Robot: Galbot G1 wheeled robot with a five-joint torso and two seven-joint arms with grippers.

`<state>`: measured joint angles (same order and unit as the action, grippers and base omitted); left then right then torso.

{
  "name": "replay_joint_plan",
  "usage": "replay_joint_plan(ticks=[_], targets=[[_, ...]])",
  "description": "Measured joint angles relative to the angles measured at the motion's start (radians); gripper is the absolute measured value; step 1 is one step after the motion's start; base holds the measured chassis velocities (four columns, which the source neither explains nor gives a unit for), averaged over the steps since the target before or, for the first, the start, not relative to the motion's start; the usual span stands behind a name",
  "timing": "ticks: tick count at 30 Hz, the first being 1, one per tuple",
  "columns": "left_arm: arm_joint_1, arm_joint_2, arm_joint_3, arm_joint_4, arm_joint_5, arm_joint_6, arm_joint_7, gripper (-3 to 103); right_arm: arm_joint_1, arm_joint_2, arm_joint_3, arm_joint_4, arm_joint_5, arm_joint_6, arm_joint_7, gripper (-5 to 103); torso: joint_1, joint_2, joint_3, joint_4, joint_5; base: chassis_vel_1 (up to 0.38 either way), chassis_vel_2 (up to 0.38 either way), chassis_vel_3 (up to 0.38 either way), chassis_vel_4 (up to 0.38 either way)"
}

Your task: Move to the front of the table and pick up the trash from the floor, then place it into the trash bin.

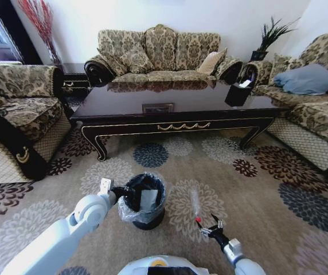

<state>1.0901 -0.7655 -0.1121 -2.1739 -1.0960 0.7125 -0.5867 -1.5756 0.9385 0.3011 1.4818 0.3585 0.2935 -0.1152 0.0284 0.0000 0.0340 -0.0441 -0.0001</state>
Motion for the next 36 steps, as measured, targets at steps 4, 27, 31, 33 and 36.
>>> replay_joint_plan(ticks=[4,27,31,33,36], targets=[[0.009,0.0,0.0,-0.008,0.0,0.0,-0.011,3,0.028,-0.035,-0.031,-0.028,0.018,0.009,-0.018,100,0.0,0.0,0.0,0.0,0.0,0.0,0.0,0.0,0.0],[0.035,0.012,-0.008,-0.043,0.003,0.003,-0.042,3,0.23,-0.081,-0.211,-0.21,0.07,0.049,-0.048,100,0.0,0.0,0.0,0.0,0.0,0.0,0.0,0.0,0.0],[0.034,0.019,-0.01,-0.047,-0.002,0.004,-0.042,3,0.236,-0.071,-0.217,-0.228,0.065,0.05,-0.043,100,0.0,0.0,0.0,0.0,0.0001,0.0,0.0,0.0,0.0],[0.032,0.021,-0.01,-0.046,-0.002,0.004,-0.041,3,0.244,-0.07,-0.223,-0.236,0.058,0.05,-0.041,102,0.0,0.0,0.0,-0.0001,0.0001,0.0,0.0,0.0,0.0],[0.025,0.023,-0.008,-0.044,-0.002,0.004,-0.041,3,0.264,-0.068,-0.234,-0.255,0.05,0.05,-0.039,94,0.0,0.0,0.0,0.0001,0.0,0.0,0.0,0.0,0.0]])
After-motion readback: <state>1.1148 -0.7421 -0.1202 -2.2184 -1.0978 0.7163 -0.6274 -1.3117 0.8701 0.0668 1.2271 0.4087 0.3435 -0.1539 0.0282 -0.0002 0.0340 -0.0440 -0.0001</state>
